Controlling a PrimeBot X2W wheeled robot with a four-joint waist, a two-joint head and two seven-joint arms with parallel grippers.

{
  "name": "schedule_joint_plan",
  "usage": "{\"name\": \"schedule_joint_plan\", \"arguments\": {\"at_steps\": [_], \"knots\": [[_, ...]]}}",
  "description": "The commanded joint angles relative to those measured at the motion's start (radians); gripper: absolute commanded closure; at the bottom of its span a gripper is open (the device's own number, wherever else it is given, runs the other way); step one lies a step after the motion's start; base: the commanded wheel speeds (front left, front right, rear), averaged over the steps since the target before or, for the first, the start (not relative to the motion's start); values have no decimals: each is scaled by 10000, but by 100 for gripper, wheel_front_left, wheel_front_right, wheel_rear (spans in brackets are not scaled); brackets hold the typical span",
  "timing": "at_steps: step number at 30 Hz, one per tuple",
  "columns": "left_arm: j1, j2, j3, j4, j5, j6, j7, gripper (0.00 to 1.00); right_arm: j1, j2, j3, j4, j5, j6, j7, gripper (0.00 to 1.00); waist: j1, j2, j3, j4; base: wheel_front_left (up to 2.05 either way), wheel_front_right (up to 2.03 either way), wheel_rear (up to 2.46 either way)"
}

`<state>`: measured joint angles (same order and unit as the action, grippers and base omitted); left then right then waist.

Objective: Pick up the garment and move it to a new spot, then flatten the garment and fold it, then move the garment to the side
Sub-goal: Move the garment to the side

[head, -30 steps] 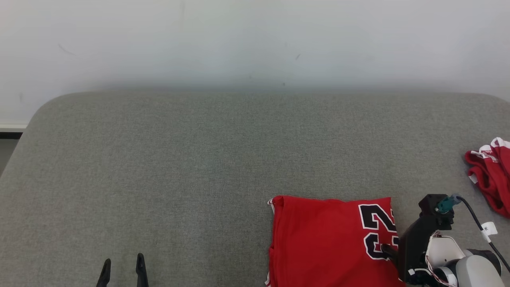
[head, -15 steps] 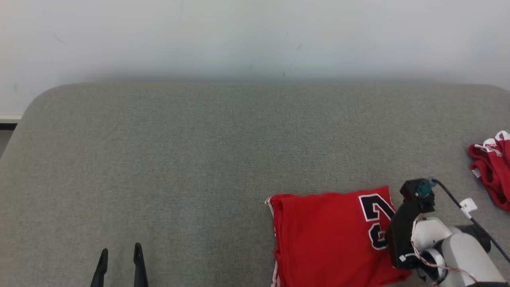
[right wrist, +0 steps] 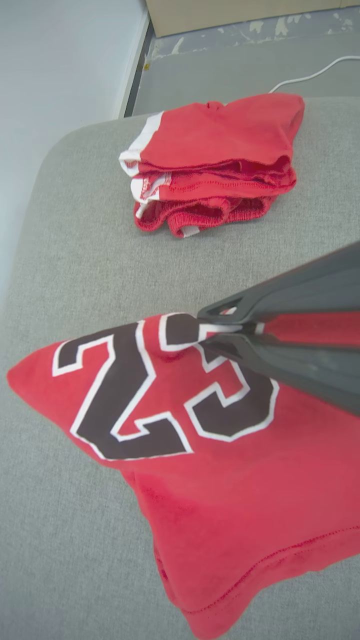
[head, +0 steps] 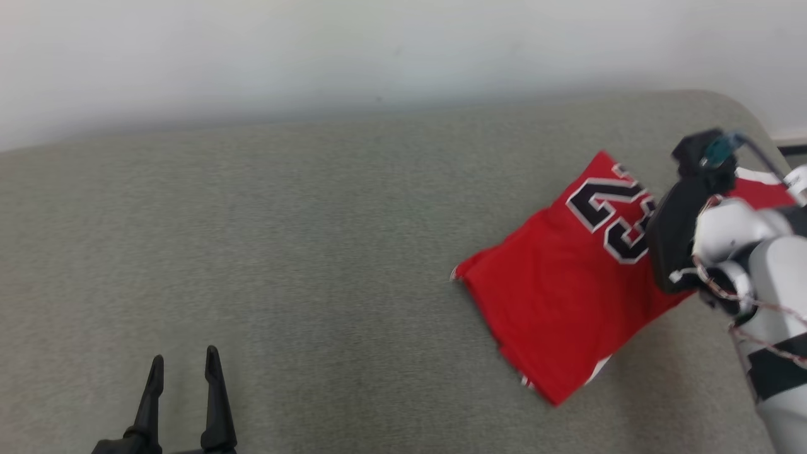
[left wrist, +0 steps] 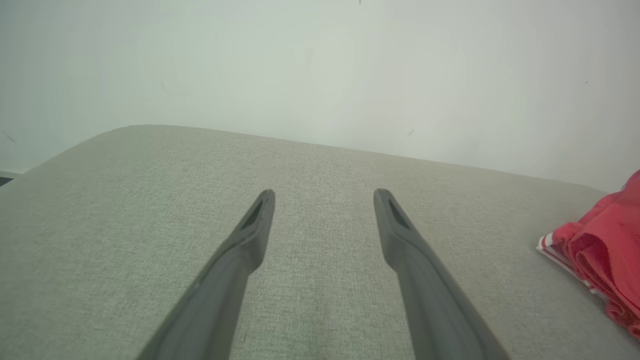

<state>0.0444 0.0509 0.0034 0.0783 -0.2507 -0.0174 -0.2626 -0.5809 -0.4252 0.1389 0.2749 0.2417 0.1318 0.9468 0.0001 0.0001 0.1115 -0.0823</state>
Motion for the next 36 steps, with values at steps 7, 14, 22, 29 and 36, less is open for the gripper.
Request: {"name": "schedule_joint_plan", "arguments": {"at_steps": [7,14,22,29,36], "knots": [[-465,-8,-45,-338,224,-26,-25,0,-1239,-643,73,-68,-105,-21,102,100,-1,-1,960,-1501,0,0,0],[-796,-3,63,-582,634,-261,-27,0,-2212,-798,-313,576,-474,-21,-912,100,-1,-1,1668,-2152,0,0,0],[-985,143,29,-667,1035,-517,-27,0,-2723,-601,-1726,1625,-877,-21,-1751,100,-1,-1,2138,-2237,0,0,0],[-878,340,53,-894,1235,-619,-27,0,-2748,-616,-3285,2343,-1595,-21,-2321,100,-1,-1,2335,-2201,0,0,0],[-1058,527,1,-1481,1536,-648,-27,0,-2728,-249,-5100,2994,-2734,-21,-3162,100,-1,-1,2781,-2033,0,0,0]]}}
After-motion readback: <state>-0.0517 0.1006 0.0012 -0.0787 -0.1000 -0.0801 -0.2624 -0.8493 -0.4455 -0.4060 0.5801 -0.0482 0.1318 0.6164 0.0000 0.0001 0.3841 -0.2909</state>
